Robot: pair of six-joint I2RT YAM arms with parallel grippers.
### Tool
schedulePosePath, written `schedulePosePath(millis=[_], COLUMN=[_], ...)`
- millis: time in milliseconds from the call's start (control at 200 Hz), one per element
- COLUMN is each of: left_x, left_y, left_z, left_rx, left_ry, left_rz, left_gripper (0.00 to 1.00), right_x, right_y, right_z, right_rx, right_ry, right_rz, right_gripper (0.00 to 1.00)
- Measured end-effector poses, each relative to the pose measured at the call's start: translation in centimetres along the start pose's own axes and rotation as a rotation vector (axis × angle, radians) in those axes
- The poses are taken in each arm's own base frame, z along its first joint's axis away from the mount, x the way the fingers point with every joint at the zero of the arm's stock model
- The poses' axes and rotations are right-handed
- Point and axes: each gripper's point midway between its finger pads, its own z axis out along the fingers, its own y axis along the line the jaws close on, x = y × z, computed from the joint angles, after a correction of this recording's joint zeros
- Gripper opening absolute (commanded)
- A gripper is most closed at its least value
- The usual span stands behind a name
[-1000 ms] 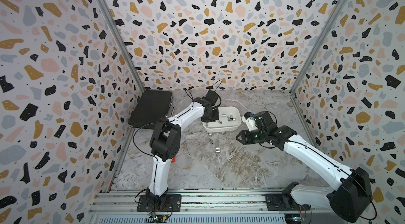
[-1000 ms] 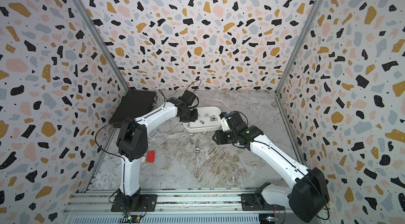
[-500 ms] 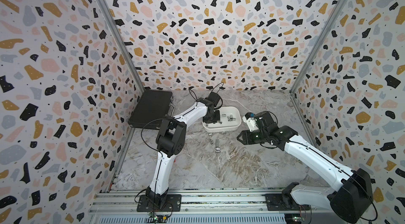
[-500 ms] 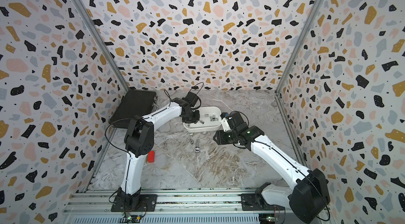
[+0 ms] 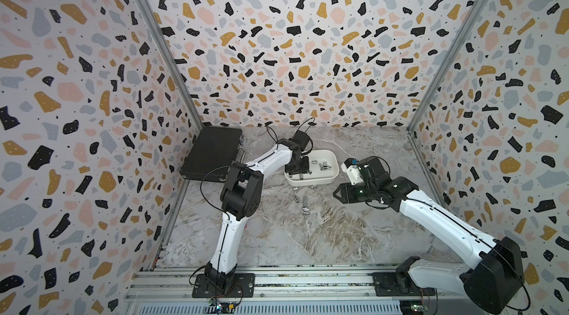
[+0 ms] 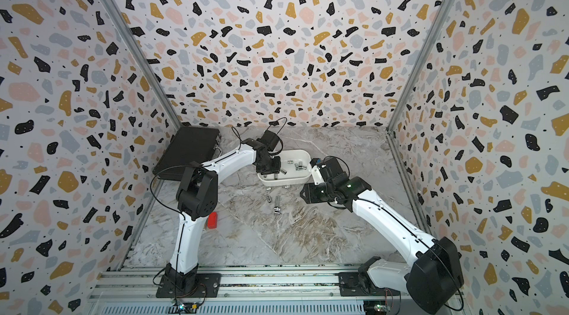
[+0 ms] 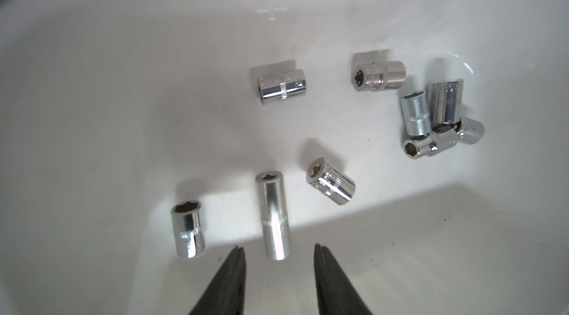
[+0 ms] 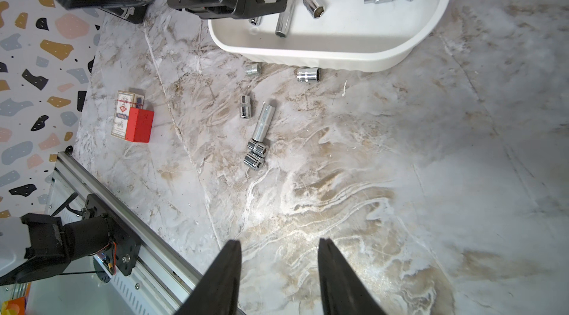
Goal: Put the socket on the desktop into the storage box
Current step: Place the socket head in the storage box.
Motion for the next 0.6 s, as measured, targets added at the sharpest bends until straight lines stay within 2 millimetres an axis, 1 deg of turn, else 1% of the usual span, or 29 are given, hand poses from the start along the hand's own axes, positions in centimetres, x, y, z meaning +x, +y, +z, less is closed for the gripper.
schedulePosePath(millis=[190, 270, 501, 601], left_x=[-0.2, -0.4, -0.7, -0.5], left_y=[-0.1, -0.3, -0.8, -0.9], left_z=[-0.5, -1.2, -5.2, -6.6], left_rx=[0.005, 0.013, 0.051, 0.066], left_ry=[-0.009, -0.023, -0.087, -0.107], left_rz=[0.003, 0.004, 0.009, 0.011], left_gripper=[0.47, 0.48, 0.50, 0.50], right_x=[0.0, 0.0, 0.0, 0.0], right_y=[0.0, 0.0, 0.0, 0.0], right_z=[0.0, 0.0, -0.4, -0.4], right_rx=[0.002, 0.002, 0.002, 0.003], right_ry=[0.000, -0.001, -0.009, -0.008], right_rz=[0.001, 0.001, -0.001, 0.002], right_gripper=[0.46, 0.47, 0.48, 0.48])
